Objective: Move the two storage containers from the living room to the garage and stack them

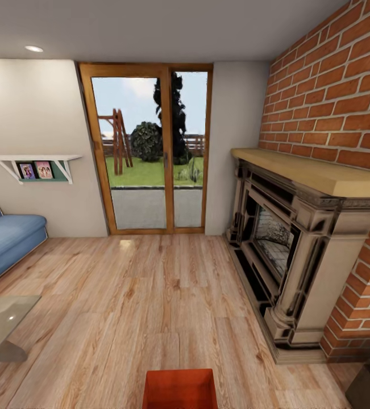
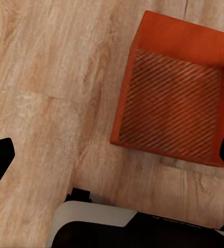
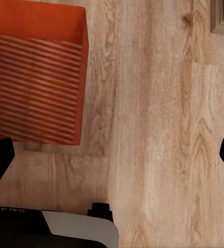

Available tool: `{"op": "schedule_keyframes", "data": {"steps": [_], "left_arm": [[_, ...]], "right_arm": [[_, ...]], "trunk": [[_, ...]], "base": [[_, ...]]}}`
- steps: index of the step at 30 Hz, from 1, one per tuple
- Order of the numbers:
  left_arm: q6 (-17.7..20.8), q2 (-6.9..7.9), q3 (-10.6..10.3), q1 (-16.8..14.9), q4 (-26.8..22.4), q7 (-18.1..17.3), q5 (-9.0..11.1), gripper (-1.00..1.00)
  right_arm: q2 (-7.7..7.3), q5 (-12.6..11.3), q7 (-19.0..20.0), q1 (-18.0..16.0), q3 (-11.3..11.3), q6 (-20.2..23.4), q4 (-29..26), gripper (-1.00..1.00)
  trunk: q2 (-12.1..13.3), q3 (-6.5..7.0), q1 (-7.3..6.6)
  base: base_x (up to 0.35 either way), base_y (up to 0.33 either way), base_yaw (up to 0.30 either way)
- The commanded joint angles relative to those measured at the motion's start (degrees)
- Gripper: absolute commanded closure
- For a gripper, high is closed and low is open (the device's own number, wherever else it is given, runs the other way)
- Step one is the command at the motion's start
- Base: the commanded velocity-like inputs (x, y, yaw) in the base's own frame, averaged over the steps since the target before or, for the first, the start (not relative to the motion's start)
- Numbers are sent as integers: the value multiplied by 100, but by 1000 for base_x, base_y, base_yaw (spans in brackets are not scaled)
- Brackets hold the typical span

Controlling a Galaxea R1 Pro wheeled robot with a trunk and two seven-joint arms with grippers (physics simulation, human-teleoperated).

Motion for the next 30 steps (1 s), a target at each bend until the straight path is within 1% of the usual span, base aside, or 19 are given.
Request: {"op": "schedule_keyframes", "data": {"steps": [1,4,7,10,11,13,14,15,16,17,18,20,21,22,23,24,26,28,30], "left_arm": [[-14,-9,36,-3,12,-47,25,-100],[-7,-61,28,-5,11,-50,26,-100],[12,-184,11,-9,-1,-39,12,-100],[39,-207,4,-11,-147,-40,-9,-100],[329,-200,-3,-16,-626,-50,-32,-100],[866,-200,-6,-18,-1153,-46,-37,-100],[1396,-205,-7,-19,-1679,-38,-37,-100],[1711,-211,-7,-21,-2018,-35,-34,-100],[1856,-214,-8,-23,-2187,-34,-32,-100],[2484,-237,-8,-37,-3028,-39,-22,-100],[2885,-262,-10,-49,-3618,-44,-15,-100],[3262,-308,-14,-77,-4146,-44,-14,-100],[3438,-332,-15,-105,-4354,-40,-16,-100],[3522,-343,-15,-125,-4439,-40,-16,-100],[3750,-368,-19,-217,-4614,-37,-19,-100],[3819,-376,-21,-259,-4648,-36,-21,-100],[4075,-398,-27,-422,-4715,-6,-30,-100],[4360,-433,-43,-569,-4641,146,-57,-100],[4376,-445,-85,-576,-4590,155,-99,-100]], "right_arm": [[0,7,-9,-2,38,-15,6,-100],[-4,23,-7,-2,39,-9,4,-100],[0,38,-46,-2,38,-7,-9,-100],[1,46,-61,-3,40,-8,-108,-100],[-4,35,-44,-7,31,7,-552,-100],[-6,13,-27,-14,21,39,-919,-100],[-2,1,-25,-38,15,63,-1169,-100],[1,-5,-24,-57,13,75,-1318,-100],[3,-8,-25,-71,12,85,-1394,-100],[8,-24,-27,-191,9,328,-1796,-100],[9,-37,-20,-320,9,731,-2121,-100],[10,-147,-16,-460,9,1149,-2458,-100],[10,-262,-17,-533,8,1314,-2600,-100],[10,-327,-18,-568,8,1386,-2655,-100],[7,-514,-16,-662,8,1568,-2768,-100],[6,-564,-15,-692,8,1620,-2791,-100],[0,-688,-19,-778,8,1764,-2842,-100],[-38,-795,-12,-846,1,1868,-2872,-100],[-40,-809,-1,-850,4,1886,-2867,-100]], "trunk": [[-5,-11,2],[-5,-37,2],[-5,-64,2],[-5,-92,2],[-5,-101,2],[-5,-119,2],[-5,-128,2],[-5,-137,2],[-5,-147,2],[-5,-156,2],[-5,-165,2],[-5,-183,2],[-5,-192,2],[-5,-201,2],[-5,-211,2],[-5,-220,2],[-5,-238,2],[-5,-256,2],[-5,-275,2]], "base": [[0,0,0],[0,0,0],[0,0,16],[0,0,74],[0,0,107],[0,0,111],[0,0,113],[0,0,113],[0,0,114],[0,0,110],[0,0,108],[0,0,107],[0,0,107],[0,0,107],[0,0,106],[0,0,106],[0,0,106],[0,0,106],[0,0,106]]}}
